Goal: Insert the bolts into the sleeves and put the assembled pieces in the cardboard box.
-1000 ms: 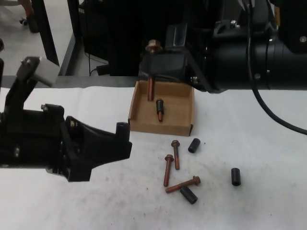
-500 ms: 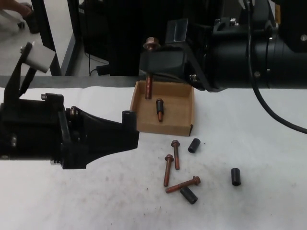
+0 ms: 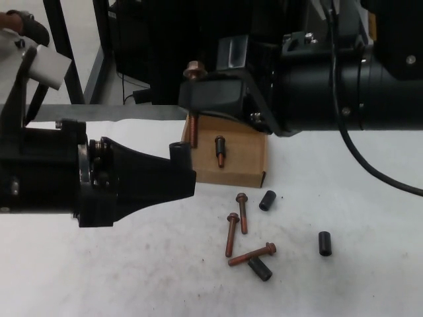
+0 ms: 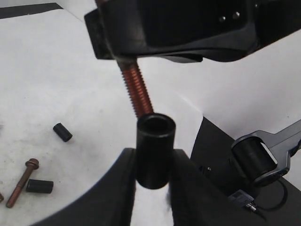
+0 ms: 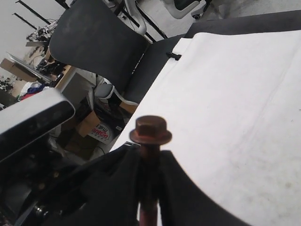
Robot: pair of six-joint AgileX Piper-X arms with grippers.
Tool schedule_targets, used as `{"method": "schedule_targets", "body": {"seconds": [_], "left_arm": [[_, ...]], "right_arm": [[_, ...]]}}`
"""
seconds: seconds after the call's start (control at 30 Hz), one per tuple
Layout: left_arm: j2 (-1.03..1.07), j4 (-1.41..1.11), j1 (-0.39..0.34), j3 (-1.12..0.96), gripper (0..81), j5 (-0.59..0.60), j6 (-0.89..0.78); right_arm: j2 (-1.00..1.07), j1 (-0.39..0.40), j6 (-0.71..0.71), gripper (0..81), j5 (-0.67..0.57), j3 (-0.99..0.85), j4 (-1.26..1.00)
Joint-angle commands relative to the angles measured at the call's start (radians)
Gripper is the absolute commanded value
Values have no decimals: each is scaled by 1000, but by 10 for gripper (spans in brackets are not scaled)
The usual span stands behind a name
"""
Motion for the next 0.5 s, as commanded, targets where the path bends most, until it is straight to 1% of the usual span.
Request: {"method": "schedule_targets", "body": {"seconds": [0.0,0.1,0.47], "left_arm": [[-2,-22,3,-4,8,5,-3],[-2,-2,3,-4,8,5,-3],[-2,12,3,-4,8,35,-12]], "right_arm": [[-4,12,9,2,-24,-5,-41],[-4,12,16,2,-22,-5,-72],[-4,9,1,2,-20,-5,-63]]}}
